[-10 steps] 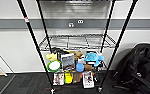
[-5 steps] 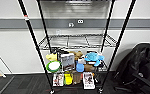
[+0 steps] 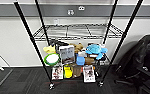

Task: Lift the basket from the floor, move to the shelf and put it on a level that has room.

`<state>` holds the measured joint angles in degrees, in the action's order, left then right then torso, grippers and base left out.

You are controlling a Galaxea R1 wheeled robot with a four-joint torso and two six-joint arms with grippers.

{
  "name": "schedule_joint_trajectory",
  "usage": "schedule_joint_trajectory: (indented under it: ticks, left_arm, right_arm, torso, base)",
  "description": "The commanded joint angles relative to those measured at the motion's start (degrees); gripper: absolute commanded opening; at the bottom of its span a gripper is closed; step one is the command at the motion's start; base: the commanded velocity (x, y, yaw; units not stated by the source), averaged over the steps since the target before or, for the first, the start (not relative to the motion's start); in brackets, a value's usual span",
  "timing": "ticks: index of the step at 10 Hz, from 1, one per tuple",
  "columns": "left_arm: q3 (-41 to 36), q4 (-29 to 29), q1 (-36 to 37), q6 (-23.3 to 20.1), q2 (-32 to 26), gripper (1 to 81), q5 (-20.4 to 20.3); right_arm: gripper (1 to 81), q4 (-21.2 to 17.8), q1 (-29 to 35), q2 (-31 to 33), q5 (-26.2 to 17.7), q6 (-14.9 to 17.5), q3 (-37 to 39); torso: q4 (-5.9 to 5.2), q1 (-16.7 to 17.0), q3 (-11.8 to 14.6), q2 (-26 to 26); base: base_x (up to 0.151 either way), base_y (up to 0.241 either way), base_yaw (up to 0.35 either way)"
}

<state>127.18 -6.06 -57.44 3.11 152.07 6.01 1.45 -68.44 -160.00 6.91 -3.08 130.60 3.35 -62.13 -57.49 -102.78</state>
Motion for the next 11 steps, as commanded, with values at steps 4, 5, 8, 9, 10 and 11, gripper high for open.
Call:
schedule_joint_trajectory:
  ticks: [4,5,8,9,10,11]
  left_arm:
    - [4.21,-0.27,8.0,-0.12,1.84,81.1,5.32]
    - [5.0,-0.18,8.35,-0.12,2.46,81.1,6.03]
    - [4.83,-0.45,9.49,-0.12,2.63,81.1,6.73]
    - [4.83,-0.36,9.84,-0.12,2.72,81.1,6.82]
    - [5.01,-0.45,10.46,-0.12,2.89,81.1,6.91]
    - [5.01,-0.45,11.33,-0.12,3.07,81.1,7.52]
  right_arm:
    - [81.1,-1.54,9.58,0.71,-6.82,-0.26,-0.35]
    - [81.1,-1.89,9.76,0.79,-7.09,-0.26,-0.27]
    - [81.1,-1.89,10.37,0.63,-7.18,-0.26,0.26]
    - [81.1,-1.89,10.64,0.62,-7.18,-0.26,0.26]
    - [81.1,-1.89,11.16,0.62,-7.18,-0.26,0.26]
    - [81.1,-1.98,11.78,0.62,-7.18,-0.34,0.26]
  torso:
    - [0.0,-6.86,-1.01,-10.74]
    - [0.0,-8.04,-1.03,-12.64]
    - [0.0,-11.5,-6.21,-18.19]
    - [0.0,-12.48,-7.06,-19.78]
    - [0.0,-13.46,-8.38,-21.31]
    - [0.0,-14.51,-9.16,-23.0]
  base:
    - [0.0,0.0,0.0]
    - [0.0,0.0,0.0]
    - [0.0,0.0,0.0]
    - [0.0,0.0,0.0]
    - [0.0,0.0,0.0]
    - [0.0,0.0,0.0]
